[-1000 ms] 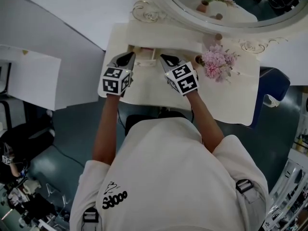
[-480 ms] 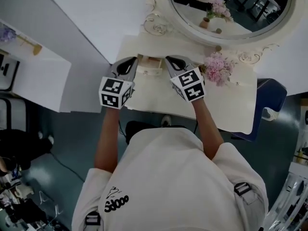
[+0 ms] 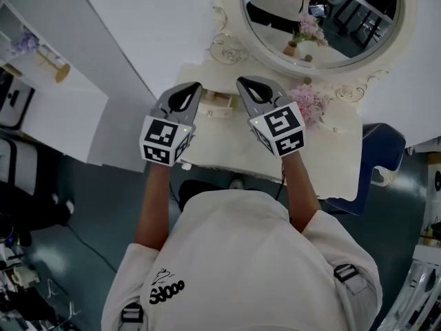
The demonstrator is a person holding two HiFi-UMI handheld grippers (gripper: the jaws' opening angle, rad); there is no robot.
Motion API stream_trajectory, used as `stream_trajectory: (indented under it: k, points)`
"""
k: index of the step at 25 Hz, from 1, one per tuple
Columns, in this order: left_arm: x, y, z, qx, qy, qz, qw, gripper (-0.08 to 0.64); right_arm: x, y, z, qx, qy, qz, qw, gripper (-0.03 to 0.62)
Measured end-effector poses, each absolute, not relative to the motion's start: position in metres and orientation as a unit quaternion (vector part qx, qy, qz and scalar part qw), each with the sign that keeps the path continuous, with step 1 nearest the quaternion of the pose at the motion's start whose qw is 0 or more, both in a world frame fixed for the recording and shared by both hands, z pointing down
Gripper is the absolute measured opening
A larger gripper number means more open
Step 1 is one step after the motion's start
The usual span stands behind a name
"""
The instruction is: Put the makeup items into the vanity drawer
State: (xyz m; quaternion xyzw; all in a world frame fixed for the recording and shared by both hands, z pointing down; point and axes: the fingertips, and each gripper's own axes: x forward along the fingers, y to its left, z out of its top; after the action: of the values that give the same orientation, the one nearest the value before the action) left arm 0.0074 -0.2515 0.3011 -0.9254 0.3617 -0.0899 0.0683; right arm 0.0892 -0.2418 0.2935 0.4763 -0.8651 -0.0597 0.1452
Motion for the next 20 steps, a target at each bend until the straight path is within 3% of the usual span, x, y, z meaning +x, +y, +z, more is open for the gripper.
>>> stream_trajectory:
  k: [20]
  points:
    - [0.024, -0.241, 0.267, -0.928, 0.351, -0.067, 0.102, 0.017, 0.102, -0.238, 0.257, 0.483, -0.865, -0.086, 0.109, 0.002]
